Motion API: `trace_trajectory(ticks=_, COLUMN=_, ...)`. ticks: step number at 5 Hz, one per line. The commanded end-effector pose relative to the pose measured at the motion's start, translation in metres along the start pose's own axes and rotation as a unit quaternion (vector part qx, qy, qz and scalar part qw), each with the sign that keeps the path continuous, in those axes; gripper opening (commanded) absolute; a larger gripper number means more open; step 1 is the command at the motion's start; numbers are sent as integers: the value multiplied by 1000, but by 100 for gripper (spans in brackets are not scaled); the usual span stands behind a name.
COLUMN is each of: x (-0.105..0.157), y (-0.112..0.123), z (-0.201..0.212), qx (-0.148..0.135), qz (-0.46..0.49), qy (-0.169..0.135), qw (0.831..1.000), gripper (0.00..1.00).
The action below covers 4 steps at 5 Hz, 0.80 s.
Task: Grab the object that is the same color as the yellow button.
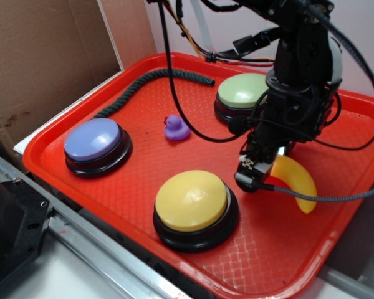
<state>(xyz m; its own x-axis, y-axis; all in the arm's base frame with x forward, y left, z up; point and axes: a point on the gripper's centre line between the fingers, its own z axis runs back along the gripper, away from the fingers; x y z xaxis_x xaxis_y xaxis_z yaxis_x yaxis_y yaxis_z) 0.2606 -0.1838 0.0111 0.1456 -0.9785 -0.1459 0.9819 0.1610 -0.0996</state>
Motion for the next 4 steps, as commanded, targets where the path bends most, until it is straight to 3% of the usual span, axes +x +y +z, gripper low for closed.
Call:
trace_trajectory(ticks=1, x=-23, y=-37, z=37, qx=74, qz=49, qy=28, qw=996, gripper=0)
trace_trajectory(ticks=2, x=-71, y=-47, z=75, qx=88, qz=172, qy=-51, qw=980, gripper=0)
trace_trajectory(ticks=3, x=-104, y=-75, z=114, qx=41, qz=291, qy=-119, qw=948, gripper=0)
trace_trajectory(ticks=4, x=-122, y=-111, z=157, qx=26, qz=405, qy=-158, qw=900, gripper=0)
